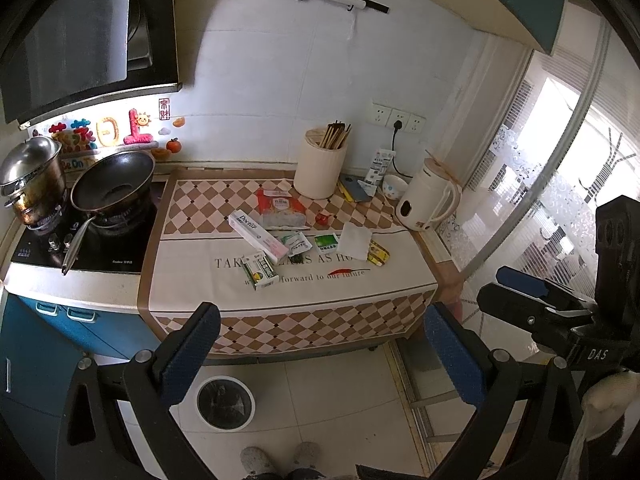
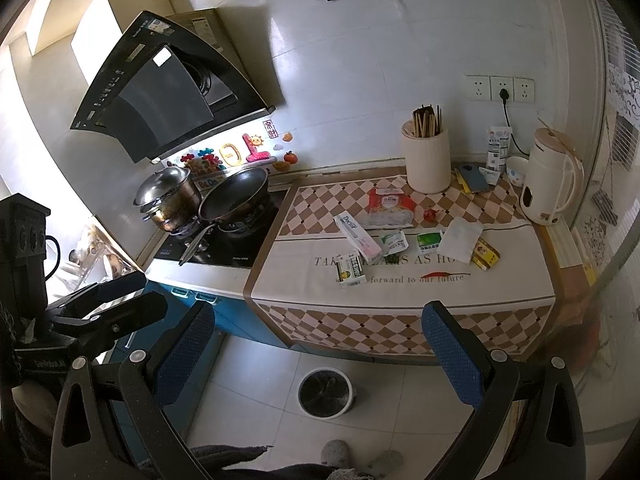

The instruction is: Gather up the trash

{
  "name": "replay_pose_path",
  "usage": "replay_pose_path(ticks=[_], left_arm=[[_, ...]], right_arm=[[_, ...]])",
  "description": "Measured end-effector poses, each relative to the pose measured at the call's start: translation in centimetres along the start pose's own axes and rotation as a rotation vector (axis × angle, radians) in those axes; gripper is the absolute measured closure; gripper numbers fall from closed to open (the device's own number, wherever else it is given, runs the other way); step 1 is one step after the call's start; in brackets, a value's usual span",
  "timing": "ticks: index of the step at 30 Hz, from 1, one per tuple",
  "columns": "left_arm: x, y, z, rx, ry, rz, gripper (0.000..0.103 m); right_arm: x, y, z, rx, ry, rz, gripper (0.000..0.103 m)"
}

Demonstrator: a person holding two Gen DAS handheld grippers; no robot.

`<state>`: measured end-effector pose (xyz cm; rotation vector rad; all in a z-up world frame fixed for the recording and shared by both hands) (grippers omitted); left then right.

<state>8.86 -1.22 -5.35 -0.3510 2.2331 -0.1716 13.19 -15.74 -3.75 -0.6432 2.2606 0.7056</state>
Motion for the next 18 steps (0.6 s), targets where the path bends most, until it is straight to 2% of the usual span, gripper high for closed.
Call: replay_pose_path(ticks=[18], left_arm=[[0.3,0.58,-0.54,0.013,0.0,-0.005,0.0]], right_arm=[[0.06,0.39,-0.04,0.0,0.0,-0.003,0.0]])
Point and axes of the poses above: each gripper's, at about its wrist camera, not at the fingertips, and z roughly the way its jaws point, y to its left, x to its underside, the point moved 10 cm from there along z, roughly the way its jaws point, and after that the axes turned 6 degrees about -y, right-handed, at the moved point
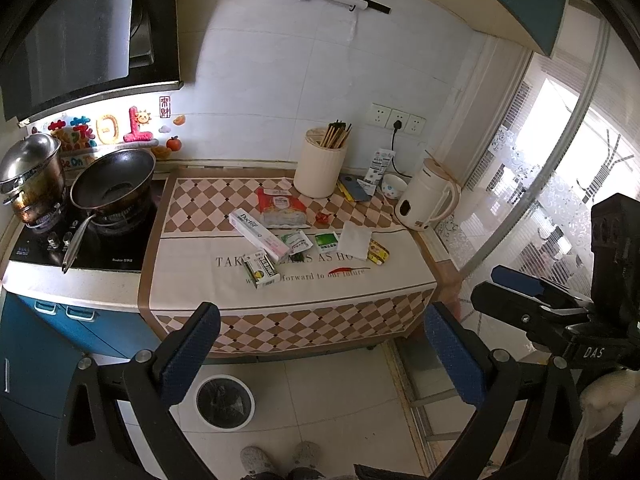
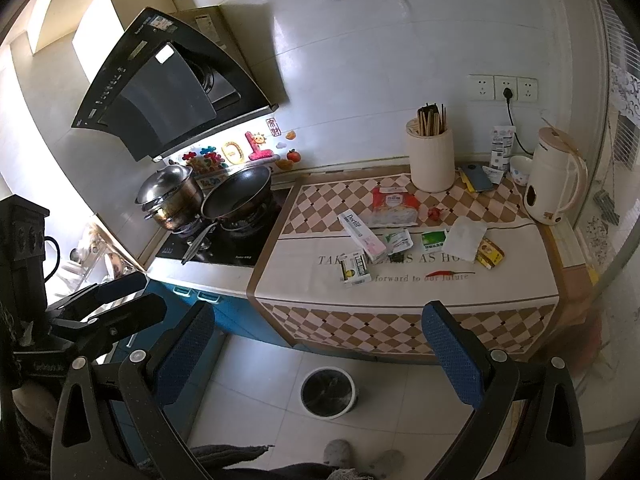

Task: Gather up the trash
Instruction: 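Grasp the white Doctor toothpaste box with the left tool while the right tool grasps the green medicine box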

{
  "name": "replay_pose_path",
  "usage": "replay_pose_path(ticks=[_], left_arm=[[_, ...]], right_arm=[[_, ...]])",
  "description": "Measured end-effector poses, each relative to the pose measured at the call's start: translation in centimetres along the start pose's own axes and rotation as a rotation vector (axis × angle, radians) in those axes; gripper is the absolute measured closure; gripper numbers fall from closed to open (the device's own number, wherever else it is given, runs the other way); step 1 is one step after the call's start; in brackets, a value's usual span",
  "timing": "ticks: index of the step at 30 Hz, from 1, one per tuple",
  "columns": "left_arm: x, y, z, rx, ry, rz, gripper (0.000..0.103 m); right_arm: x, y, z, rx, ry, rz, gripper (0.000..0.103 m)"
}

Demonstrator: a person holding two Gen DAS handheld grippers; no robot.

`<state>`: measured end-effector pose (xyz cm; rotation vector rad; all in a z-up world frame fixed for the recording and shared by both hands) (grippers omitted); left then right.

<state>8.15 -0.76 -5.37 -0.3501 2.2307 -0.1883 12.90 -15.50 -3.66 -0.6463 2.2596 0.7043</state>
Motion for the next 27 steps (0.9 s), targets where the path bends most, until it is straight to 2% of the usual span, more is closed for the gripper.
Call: replay_pose_path(ticks=[6,8,10,12,14,17,21,24,25,27], left_arm=[[0.1,1.0,0.6,-0.003,0.009,0.003,0.0],[-0.1,2.1,1.5,-0.074,-0.002,0.03,0.0],[-0.9,3.8,2.9,-0.212,-0.039,0.085,0.0],[-1.7,5.1,4.5,-0.311,-0.059,0.11,0.0],[-2.2,6.7,6.7,-0.365,-0.056,0.102,0.0],[-2.8,8.6,11.6,-0.389,0.006,0.057,0.0],[-3.3,11.1,19.7,-0.414,0.111,-0.025,0.0],[-3.2,13.2,26.8,-0.429,0.212,-0.122,0.0],[-3.1,13.6,28.1,-0.435,0.235,-0.141,0.0],[-2.6,14.8,33.7,-0.439,0.326,-0.21,0.0]], right_arm=[[0.2,0.7,0.1,0.014,0.007,0.009,0.0],[0.6,1.3,0.9,0.028,0.002,0.029,0.0],[0.6,0.8,1.5,0.048,-0.01,0.064,0.0],[0.5,-0.4,1.9,0.124,-0.043,0.103,0.0],[0.3,-1.8,2.6,0.202,-0.065,0.132,0.0],[0.2,-4.3,4.4,0.287,-0.07,0.176,0.0],[-1.0,-9.3,8.3,0.347,-0.043,0.243,0.0],[-1.8,-14.1,13.0,0.383,-0.012,0.298,0.0],[-2.3,-16.2,15.7,0.394,0.012,0.307,0.0],[-3.0,-19.1,20.3,0.396,0.052,0.32,0.0]])
Point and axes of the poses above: each gripper's, at about its wrist camera, not at the fingertips, and z roughly the way its jaws point, y to its left, x to its underside, the point moved 10 cm from there along z, roughly the way its jaws point, and after that the axes turned 6 degrees about -y, right-handed, at the moved point
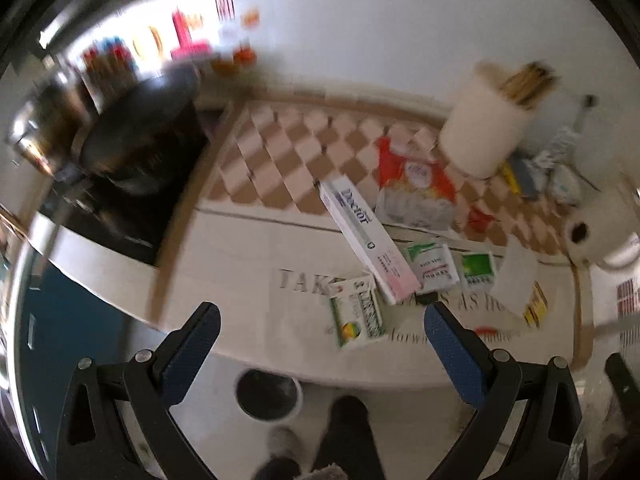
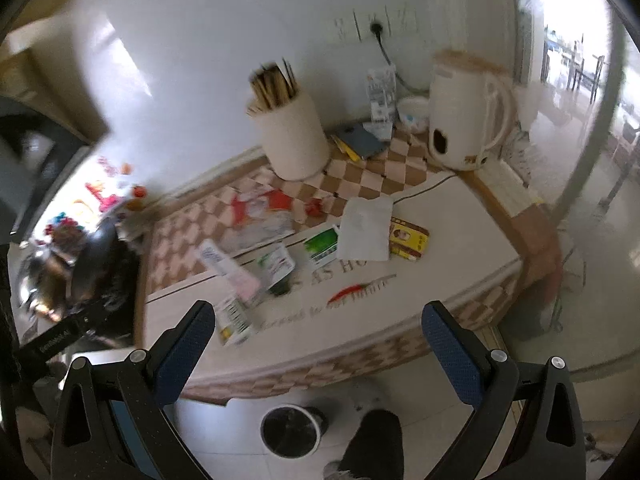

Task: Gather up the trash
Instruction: 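Grasp the white Doctor toothpaste box with the left tool while the right tool grasps the green medicine box, then carry both boxes down to the white bin and release them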

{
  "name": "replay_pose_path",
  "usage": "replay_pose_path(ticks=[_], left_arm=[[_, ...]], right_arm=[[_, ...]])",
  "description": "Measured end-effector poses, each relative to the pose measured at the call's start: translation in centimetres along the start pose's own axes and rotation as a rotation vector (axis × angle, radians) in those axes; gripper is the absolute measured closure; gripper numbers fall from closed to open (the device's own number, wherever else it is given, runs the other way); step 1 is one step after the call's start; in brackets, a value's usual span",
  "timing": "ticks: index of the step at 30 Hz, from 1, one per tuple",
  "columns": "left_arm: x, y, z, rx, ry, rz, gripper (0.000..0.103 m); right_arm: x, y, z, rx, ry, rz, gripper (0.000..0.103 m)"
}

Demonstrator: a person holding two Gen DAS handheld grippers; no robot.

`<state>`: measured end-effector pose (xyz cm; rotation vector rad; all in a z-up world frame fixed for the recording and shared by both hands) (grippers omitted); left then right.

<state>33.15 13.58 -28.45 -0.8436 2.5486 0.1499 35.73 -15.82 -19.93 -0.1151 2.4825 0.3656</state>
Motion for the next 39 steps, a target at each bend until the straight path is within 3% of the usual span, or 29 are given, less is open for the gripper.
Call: replay_pose_path(ticks=[2,4,6,10,12,13,14,16,22,26,29,33,36,39], left_arm=[[-0.8,-1.0,4.4,0.0,0.088,-0.046,0.001],[-1.6,-2.1,8.1,0.022,0.163,-0.089,0.003],[-2.0,-3.3,12.5,0.036,0.258,-0.141,0.012],[-2.2,-5.5,18.7,0.046,0.392,-0.195,0.019],[-1.9,-5.7,20.9,0.017,0.43,-0.198,0.031],[-1.7,-5.6,21.4,-0.005,0.44,-0.188,0.048],[-1.6,-5.5,21.7,-0.024,0.441,-0.18,0.056],[-2.0,-5.3,21.4,-0.033,0.41,-0.172,0.057],[-4.6,-3.4,16.8,-0.138,0.258,-0.011,0.058],[-5.6,-0.5,11.6,-0.223,0.154,0.098,0.058],[-4.8,1.9,10.0,-0.266,0.132,0.102,0.058],[-0.2,7.0,8.2,-0.32,0.162,0.07,0.058],[5.4,10.6,9.0,-0.327,0.253,-0.013,0.058],[10.6,12.7,10.3,-0.308,0.344,-0.109,0.058]], right_arm=[[-1.5,-0.4,6.0,0.003,0.058,-0.007,0.001],[-2.8,-0.6,11.5,-0.009,0.12,-0.009,0.01],[-4.0,-1.3,16.6,0.01,0.173,-0.018,0.025],[-5.7,-2.9,24.9,0.029,0.266,0.015,0.027],[-6.1,-3.5,27.4,0.037,0.296,0.023,0.027],[-6.2,-3.8,28.6,0.04,0.315,0.024,0.027],[-6.3,-4.0,29.3,0.043,0.326,0.023,0.027],[-6.2,-4.5,30.5,0.049,0.349,0.015,0.027],[-4.9,-4.5,31.7,0.021,0.421,0.01,0.027],[-3.1,-1.5,31.4,-0.045,0.468,-0.017,0.026],[-1.1,2.9,30.8,-0.122,0.503,-0.082,0.026],[2.5,9.2,29.5,-0.226,0.55,-0.2,0.026],[6.1,13.5,28.7,-0.292,0.591,-0.314,0.021],[11.0,18.0,27.7,-0.344,0.62,-0.51,0.017]])
Point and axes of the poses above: each gripper's, at about its wrist camera, not at the fingertips, and z roughly the way its jaws point, y to its left, x to its underside, the point moved 10 cm from there along z, roughly the way its jaws point, and after that the axes turned 6 degrees about -y, right-handed, at the moved point
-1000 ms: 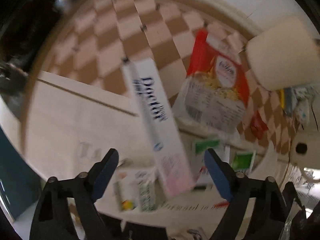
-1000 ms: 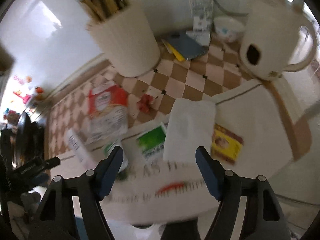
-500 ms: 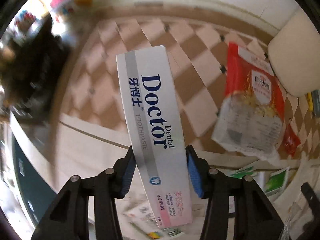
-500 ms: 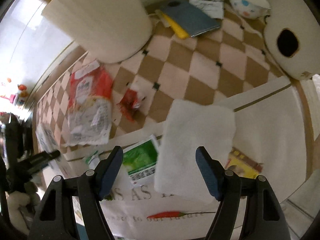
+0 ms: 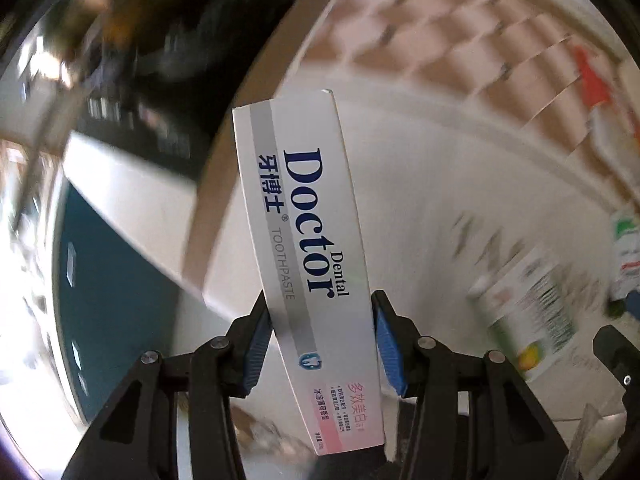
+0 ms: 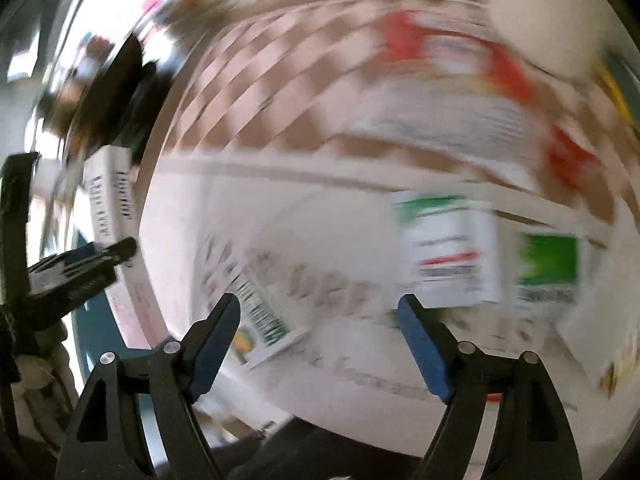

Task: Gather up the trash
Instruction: 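Carry both boxes down to the white bin and release them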

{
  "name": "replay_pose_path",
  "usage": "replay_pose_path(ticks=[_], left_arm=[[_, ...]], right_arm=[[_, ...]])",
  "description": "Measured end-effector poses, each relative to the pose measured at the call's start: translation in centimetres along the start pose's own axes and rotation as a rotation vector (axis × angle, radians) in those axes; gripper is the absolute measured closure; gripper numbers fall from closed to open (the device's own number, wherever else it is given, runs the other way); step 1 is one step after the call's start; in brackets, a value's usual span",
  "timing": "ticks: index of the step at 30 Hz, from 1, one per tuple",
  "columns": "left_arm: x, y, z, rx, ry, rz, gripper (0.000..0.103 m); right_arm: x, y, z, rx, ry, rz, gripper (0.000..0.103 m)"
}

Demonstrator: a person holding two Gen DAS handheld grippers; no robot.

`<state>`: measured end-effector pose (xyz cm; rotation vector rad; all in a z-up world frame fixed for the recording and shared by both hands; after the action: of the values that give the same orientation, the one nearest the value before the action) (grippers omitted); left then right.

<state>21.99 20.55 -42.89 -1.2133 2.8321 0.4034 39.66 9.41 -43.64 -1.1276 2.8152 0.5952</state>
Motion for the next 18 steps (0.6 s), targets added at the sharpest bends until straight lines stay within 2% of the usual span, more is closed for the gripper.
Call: replay_pose_path(ticks=[3,7,9,11,14,16,18], left_arm=[[2.3,0.6,2.0,0.04,0.041,-0.068,0.059],[3.3,1.0,1.5,0.077,0.027,-0.113,0.06],[3.5,1.3,1.6,0.085,0.017,-0.12,0.06],[3.2,1.9,1.9,0.092,0.01,-0.124,0.06],[3.4,2.5,1.6,0.095,-0.01,-0.131,0.06],[0.5,2.7,3.6,0.093,-0.027,-0.123,0.06],[0.9,3.0,2.7,0.099,-0.056,-0.113,0.061]], right_arm=[[1.1,3.7,2.4,0.019,0.04,-0.149,0.017],[2.0,6.4,5.0,0.061,0.082,-0.295,0.017],[2.0,6.6,6.6,0.115,0.101,-0.356,0.017],[2.2,6.2,7.5,0.172,0.107,-0.394,0.017],[1.9,5.5,8.1,0.225,0.081,-0.393,0.031],[1.8,5.4,8.0,0.228,0.054,-0.373,0.031],[1.9,5.3,7.8,0.233,0.043,-0.354,0.032]])
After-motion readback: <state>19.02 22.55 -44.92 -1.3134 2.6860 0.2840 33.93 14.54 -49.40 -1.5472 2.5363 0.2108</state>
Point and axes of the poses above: each gripper's, at about its wrist camera, not at the fingertips, and z roughly the way its jaws point, y to its left, x to its underside, the point moved 10 cm from there along z, roughly the way its jaws point, and after that the axes turned 6 degrees about -y, right-handed, at the moved point
